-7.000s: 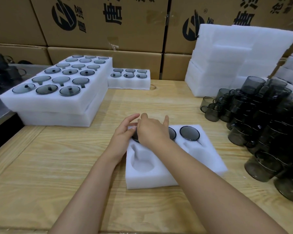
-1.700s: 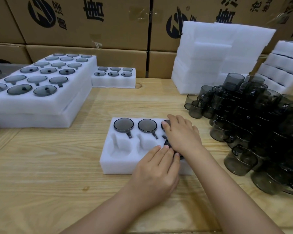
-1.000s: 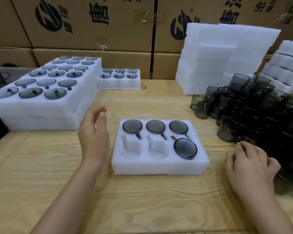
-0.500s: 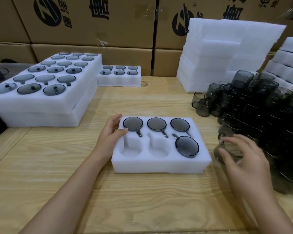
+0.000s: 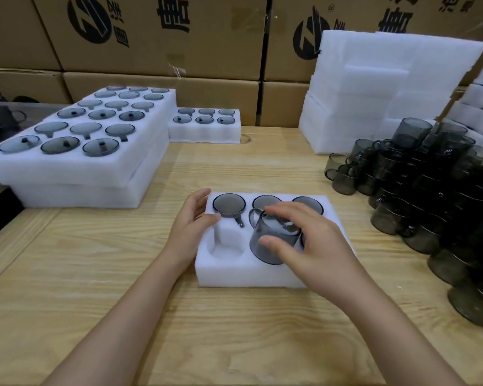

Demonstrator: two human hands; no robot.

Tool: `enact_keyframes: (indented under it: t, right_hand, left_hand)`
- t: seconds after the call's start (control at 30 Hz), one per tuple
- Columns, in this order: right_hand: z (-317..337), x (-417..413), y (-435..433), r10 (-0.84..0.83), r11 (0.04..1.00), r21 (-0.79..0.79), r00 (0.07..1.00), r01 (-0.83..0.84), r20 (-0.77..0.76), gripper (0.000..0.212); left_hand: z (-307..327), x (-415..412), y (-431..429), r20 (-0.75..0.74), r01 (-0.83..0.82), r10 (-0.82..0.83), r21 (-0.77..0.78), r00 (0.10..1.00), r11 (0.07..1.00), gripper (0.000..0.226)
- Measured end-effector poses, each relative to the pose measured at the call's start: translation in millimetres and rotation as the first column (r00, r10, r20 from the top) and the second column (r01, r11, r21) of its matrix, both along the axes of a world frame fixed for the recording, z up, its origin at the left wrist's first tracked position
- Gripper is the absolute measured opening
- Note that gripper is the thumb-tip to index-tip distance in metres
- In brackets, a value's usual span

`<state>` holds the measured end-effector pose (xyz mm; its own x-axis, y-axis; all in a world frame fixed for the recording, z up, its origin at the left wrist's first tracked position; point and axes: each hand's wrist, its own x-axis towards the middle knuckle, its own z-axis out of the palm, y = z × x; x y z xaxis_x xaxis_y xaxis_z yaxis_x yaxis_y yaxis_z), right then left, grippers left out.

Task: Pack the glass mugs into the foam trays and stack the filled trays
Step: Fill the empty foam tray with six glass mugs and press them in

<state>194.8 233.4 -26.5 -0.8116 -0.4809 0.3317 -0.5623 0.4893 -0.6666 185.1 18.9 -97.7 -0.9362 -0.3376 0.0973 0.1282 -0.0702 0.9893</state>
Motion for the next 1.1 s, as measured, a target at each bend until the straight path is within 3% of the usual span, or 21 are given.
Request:
enact_keyframes:
  t: [0.37,0.47,0.53,0.63,0.73,0.83,1.03,1.1]
  right_hand:
    - [6.6,-30.3,6.2,0.193,0.927,0.331,0.981,-0.174,-0.023,0.05]
    - [17.0,-40.6,0.3,0.229,0.934,0.271,0.972,-0.232,0.043,0.051]
    - [19.9,-50.5,-6.1,0.239,0.952,0.178,0.969,-0.248,0.069,0.05]
    - [11.6,-64.7,-15.3,0.305,0.925,0.196,0.943,-0.327,0.137,0.044]
    - [-1.0,-71.9,-16.5,0.345,0.906,0.118,0.872,-0.406,0.348,0.04]
    - [-7.1,-75.0,-14.5,0.378,0.864,0.219,0.872,-0.453,0.309,0.034]
    - [-17.9,-75.1,-9.8,0.288,0.849,0.402,0.938,-0.343,0.191,0.044]
    - [-17.8,-74.9,-9.2,0.277,0.845,0.417,0.941,-0.334,0.192,0.043]
  left_hand:
    - [-0.9,-0.4,-0.4,-0.025,-0.009,0.009,-0.032,1.0,0.999,0.058]
    - [2.0,1.5,1.3,-0.027,-0.007,0.006,-0.056,1.0,0.998,0.057]
    - [9.0,5.5,2.8,-0.041,-0.059,0.053,-0.177,0.998,0.982,0.055]
    - [24.0,13.4,5.3,-0.174,-0.167,0.1,-0.428,0.98,0.888,0.046]
    - [37.0,23.7,15.7,-0.307,-0.122,-0.091,-0.61,0.947,0.783,0.04]
    - [36.8,29.8,27.5,-0.329,-0.084,-0.28,-0.769,0.902,0.633,0.038]
    - [33.5,29.8,29.3,-0.305,-0.11,-0.401,-0.891,0.864,0.44,0.038]
    - [32.7,29.0,28.7,-0.299,-0.109,-0.418,-0.901,0.858,0.419,0.038]
